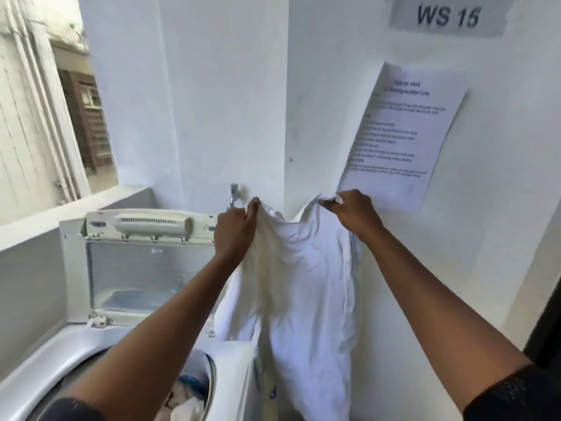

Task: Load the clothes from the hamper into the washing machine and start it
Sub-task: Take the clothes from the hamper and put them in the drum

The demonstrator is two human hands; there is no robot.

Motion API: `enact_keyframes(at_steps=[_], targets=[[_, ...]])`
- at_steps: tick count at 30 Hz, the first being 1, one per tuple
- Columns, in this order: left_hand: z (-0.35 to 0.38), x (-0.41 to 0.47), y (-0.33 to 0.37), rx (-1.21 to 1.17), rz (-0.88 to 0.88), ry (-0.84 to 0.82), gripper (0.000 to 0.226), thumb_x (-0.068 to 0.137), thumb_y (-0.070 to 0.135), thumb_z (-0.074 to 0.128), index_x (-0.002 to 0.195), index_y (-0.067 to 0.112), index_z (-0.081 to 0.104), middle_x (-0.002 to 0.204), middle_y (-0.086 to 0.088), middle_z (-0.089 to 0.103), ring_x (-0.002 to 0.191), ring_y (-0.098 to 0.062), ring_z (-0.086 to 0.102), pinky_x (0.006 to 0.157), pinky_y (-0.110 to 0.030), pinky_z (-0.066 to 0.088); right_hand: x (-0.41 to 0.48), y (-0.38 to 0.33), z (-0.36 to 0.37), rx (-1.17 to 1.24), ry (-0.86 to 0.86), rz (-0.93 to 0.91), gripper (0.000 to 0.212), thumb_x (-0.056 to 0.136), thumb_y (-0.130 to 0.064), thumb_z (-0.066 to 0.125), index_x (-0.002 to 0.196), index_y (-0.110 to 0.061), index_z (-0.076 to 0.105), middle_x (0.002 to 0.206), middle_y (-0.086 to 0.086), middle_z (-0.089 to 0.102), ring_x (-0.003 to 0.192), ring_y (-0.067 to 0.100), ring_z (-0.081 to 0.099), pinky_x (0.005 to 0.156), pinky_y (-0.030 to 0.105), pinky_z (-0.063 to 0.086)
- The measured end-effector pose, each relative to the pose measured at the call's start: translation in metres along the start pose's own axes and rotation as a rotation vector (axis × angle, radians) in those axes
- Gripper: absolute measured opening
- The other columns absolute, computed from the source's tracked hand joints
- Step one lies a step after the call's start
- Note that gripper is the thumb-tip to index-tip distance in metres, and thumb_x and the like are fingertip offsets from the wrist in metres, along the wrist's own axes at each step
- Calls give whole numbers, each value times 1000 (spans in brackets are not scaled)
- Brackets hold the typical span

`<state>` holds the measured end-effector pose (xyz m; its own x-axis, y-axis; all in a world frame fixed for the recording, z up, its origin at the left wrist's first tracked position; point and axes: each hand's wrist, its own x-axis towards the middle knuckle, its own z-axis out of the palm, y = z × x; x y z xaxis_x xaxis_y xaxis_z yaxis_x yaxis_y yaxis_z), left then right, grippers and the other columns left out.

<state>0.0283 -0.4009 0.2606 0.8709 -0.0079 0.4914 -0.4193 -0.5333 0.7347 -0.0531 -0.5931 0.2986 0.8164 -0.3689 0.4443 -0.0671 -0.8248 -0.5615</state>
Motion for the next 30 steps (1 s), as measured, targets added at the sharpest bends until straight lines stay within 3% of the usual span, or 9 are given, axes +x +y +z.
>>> enact_keyframes(at_steps=[2, 5, 10, 14, 17, 21, 24, 27, 30], targets=[[-22, 24, 16, -30, 53, 20, 62, 96, 48, 35, 74, -3, 63, 92, -30, 65, 99, -39, 58, 76, -35, 38, 17, -38, -10, 21, 28, -74, 45, 92, -32, 56, 56, -12, 38, 65, 9, 46, 75, 18, 48, 56, 31, 21], [-60, 55, 38, -90, 120, 66, 59, 96, 47, 38, 56, 5, 47, 83, -29, 63, 92, -37, 60, 68, -32, 34, 42, -96, -21, 88, 68, -147, 29, 92, -31, 56, 76, -7, 56, 80, 9, 54, 80, 14, 49, 57, 23, 23], [-117, 88, 65, -157, 199, 161, 57, 97, 45, 37, 69, 0, 57, 70, -18, 56, 86, -30, 60, 64, -28, 32, 72, -183, -30, 235, 100, -209, 27, 93, -25, 54, 87, -1, 62, 84, 19, 57, 96, 31, 63, 67, 26, 40], [-155, 107, 75, -156, 249, 242, 59, 98, 44, 35, 51, 9, 38, 53, -3, 42, 68, -23, 47, 52, -25, 21, 87, -243, -26, 415, 108, -205, 19, 92, -20, 53, 78, -9, 54, 87, 14, 54, 97, 28, 63, 74, 36, 49], [-178, 118, 77, -146, 282, 307, 56, 99, 40, 34, 54, 7, 41, 53, 0, 41, 69, -22, 45, 53, -23, 21, 96, -280, -20, 489, 146, -199, 23, 93, -20, 51, 73, -11, 53, 88, 12, 54, 91, 24, 58, 76, 33, 48], [-195, 123, 63, -112, 292, 270, 45, 100, 36, 28, 85, 5, 57, 72, -5, 54, 77, -23, 48, 57, -21, 23, 95, -315, 0, 476, 155, -204, 33, 94, -18, 47, 61, -16, 46, 81, 8, 56, 87, 23, 55, 66, 25, 43], [-200, 116, 40, -225, 229, 223, 39, 98, 35, 28, 104, 5, 52, 93, -6, 56, 85, -24, 51, 66, -26, 32, 91, -326, 29, 415, 103, -208, 25, 94, -19, 47, 79, -6, 62, 83, 12, 64, 100, 29, 63, 60, 21, 38], [-201, 106, 10, -200, 162, 131, 33, 98, 32, 30, 116, 7, 42, 103, -10, 55, 87, -25, 50, 71, -31, 35, 88, -323, 70, 420, 49, -131, 28, 92, -25, 51, 97, -1, 65, 103, 16, 69, 106, 29, 63, 52, 21, 37], [-199, 97, -27, -97, 106, 32, 30, 98, 27, 31, 120, 8, 40, 115, -19, 57, 89, -28, 52, 71, -32, 36, 76, -315, 112, 467, -34, -11, 29, 87, -27, 56, 100, -3, 64, 111, 17, 67, 105, 30, 64, 67, 24, 44]])
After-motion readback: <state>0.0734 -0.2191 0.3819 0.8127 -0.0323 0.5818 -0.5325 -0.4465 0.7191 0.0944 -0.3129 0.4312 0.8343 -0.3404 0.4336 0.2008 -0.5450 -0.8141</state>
